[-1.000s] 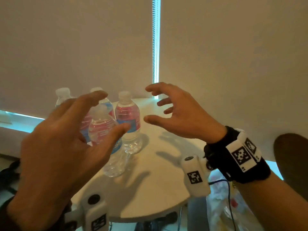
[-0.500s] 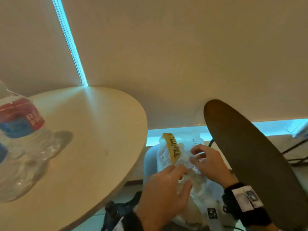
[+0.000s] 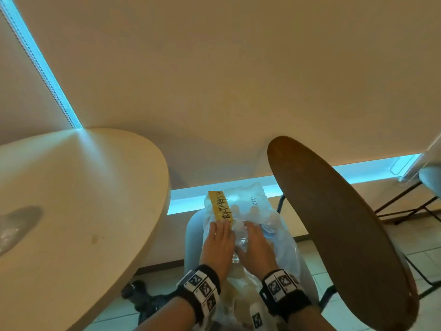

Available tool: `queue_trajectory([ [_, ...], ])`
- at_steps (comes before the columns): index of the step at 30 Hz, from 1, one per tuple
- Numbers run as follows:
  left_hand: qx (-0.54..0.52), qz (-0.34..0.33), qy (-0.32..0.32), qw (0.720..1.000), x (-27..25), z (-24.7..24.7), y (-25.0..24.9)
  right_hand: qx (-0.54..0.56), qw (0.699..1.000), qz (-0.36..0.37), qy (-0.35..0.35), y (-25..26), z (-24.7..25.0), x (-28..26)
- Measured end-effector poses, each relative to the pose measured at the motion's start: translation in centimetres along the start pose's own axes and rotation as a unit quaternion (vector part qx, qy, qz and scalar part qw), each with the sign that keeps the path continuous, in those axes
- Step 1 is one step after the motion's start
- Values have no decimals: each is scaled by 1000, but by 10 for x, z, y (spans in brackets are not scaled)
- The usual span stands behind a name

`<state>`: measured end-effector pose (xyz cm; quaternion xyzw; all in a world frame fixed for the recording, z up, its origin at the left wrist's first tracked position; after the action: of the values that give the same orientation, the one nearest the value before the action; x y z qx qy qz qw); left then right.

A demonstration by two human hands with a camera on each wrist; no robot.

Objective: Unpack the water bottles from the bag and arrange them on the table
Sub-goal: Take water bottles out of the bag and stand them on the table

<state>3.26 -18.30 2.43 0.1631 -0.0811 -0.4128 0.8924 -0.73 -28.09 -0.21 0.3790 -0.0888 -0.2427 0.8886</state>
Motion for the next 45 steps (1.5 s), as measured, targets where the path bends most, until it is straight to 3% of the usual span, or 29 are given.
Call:
queue_trajectory([
  [7, 97, -19, 27, 995, 31, -4, 4, 25, 1000, -2, -2, -6, -10, 10],
  [17, 72, -100, -7, 992, 33, 10, -13, 120, 991, 4, -60, -45, -2, -12],
  [24, 44, -179, -15, 983, 29, 33, -36, 113, 990, -15, -84, -88, 12, -24],
  [30, 65, -267, 17, 961, 29, 23, -46, 125, 984, 2, -129, -89, 27, -36],
  [33, 65, -302, -8, 951, 29, 26, -55, 140, 979, 14, -144, -87, 32, -38],
  [37, -28, -283, -39, 958, 26, 29, -54, 130, 979, 38, -152, -78, 44, -48],
  [40, -194, -215, -55, 956, 17, 38, -39, 113, 980, 66, -152, -65, 60, -54],
  [42, -335, -138, -44, 931, 5, 46, -22, 109, 977, 93, -159, -48, 75, -59],
  [45, -490, -38, -76, 868, -22, 69, 3, 117, 978, 95, -147, -16, 104, -58],
])
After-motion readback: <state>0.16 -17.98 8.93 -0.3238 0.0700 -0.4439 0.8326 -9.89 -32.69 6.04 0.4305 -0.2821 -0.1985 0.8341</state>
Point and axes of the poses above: each hand's wrist, its own x-axis towards the middle knuckle, its own z-axis out of the back of the hand, y = z × x, the point moved 6 cm from there along x, towards the middle knuckle, and after that the axes turned 4 degrees about x, right-handed, at the moved point
